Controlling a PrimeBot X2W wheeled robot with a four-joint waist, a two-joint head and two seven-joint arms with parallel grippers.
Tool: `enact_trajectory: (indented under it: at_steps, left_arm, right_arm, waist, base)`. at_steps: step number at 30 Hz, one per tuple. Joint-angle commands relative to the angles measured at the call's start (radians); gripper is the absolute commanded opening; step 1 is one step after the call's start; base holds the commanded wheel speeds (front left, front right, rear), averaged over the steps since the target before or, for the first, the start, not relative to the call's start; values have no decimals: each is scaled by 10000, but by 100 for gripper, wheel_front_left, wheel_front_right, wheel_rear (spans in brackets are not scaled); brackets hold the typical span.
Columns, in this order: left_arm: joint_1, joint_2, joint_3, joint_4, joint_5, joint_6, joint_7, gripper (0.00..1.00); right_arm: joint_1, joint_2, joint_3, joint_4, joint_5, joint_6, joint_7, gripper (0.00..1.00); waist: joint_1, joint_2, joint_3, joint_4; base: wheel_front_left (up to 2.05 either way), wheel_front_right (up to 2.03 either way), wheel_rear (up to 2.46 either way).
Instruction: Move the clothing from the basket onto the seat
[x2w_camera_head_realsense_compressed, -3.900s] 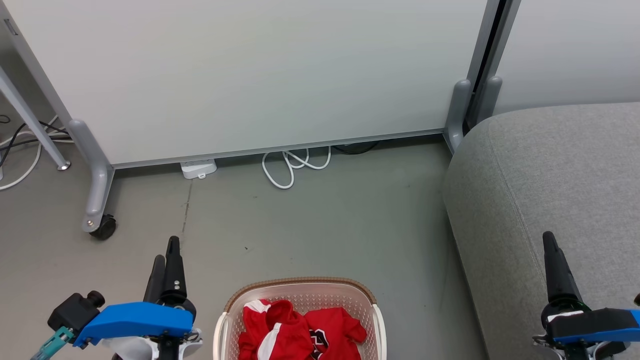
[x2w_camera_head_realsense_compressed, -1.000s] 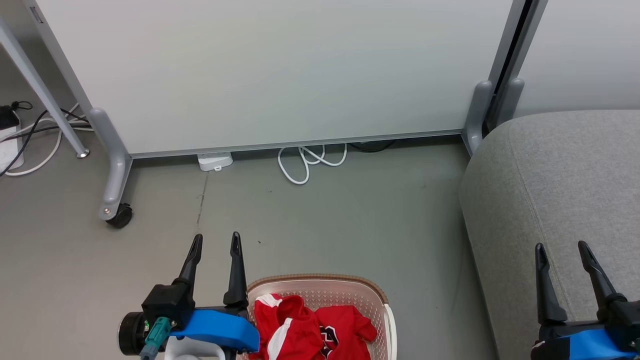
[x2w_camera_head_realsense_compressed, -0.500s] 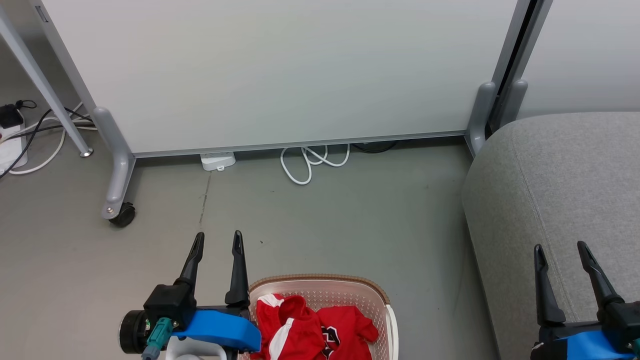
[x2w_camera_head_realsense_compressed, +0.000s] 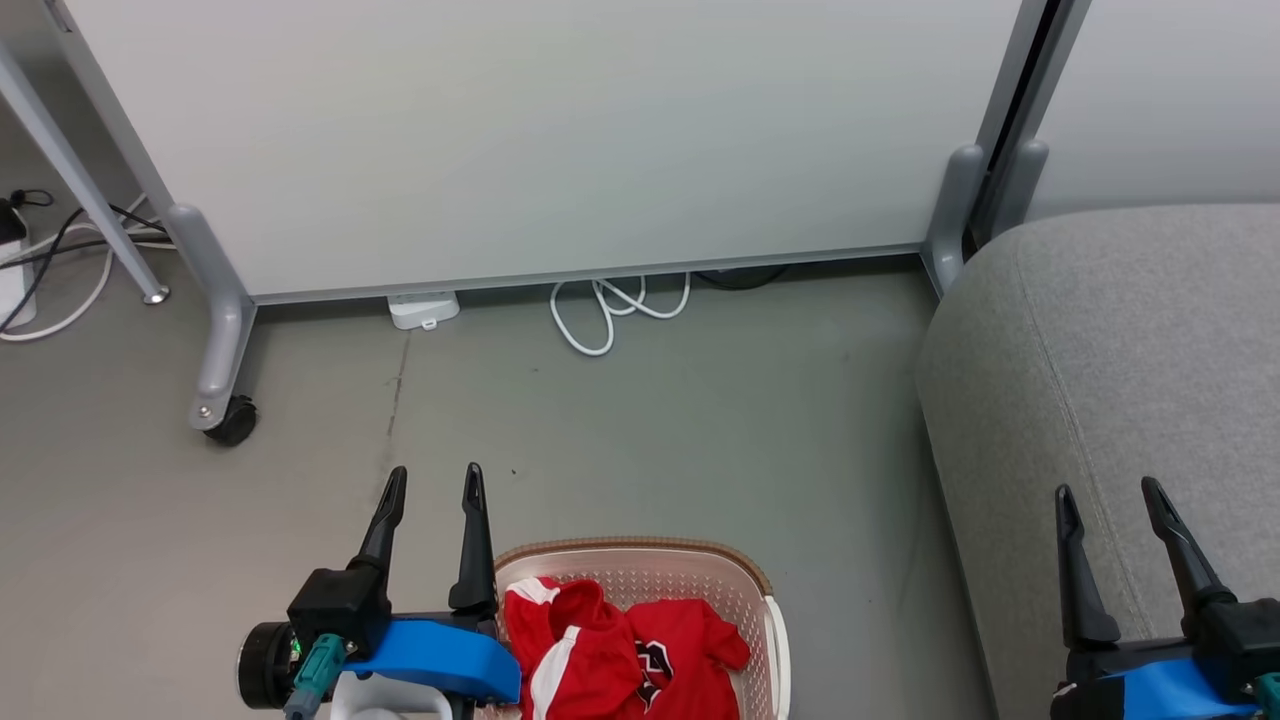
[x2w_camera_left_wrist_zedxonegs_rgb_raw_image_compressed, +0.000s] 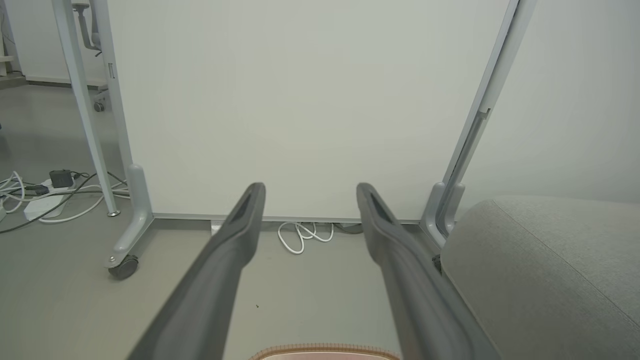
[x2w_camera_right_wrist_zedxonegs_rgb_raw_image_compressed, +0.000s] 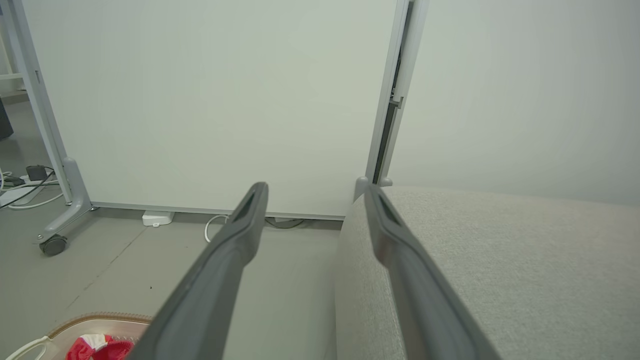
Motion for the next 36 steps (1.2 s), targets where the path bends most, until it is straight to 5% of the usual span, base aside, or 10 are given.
enact_trajectory:
  at_steps: [1,13,36]
  left_arm:
    - [-192,26,-9,105,0,-52,-49,100]
    - [-1063,33,-161,1770,457,-189,-41,100]
    - [-3829,71,-587,7230,709,-688,-41,100]
  right_arm:
    - [-86,-49,61,-68,6,18,-80,100]
    - [-689,-46,585,-322,-40,17,-108,100]
    - [-2132,-43,1646,-638,220,12,-170,100]
  waist:
    - [0,-1,158,-121]
    - [0,-1,1603,-909]
    - [0,-1,4432,-1984]
  base:
    - [0,0,0]
    - [0,0,0]
    - [0,0,0]
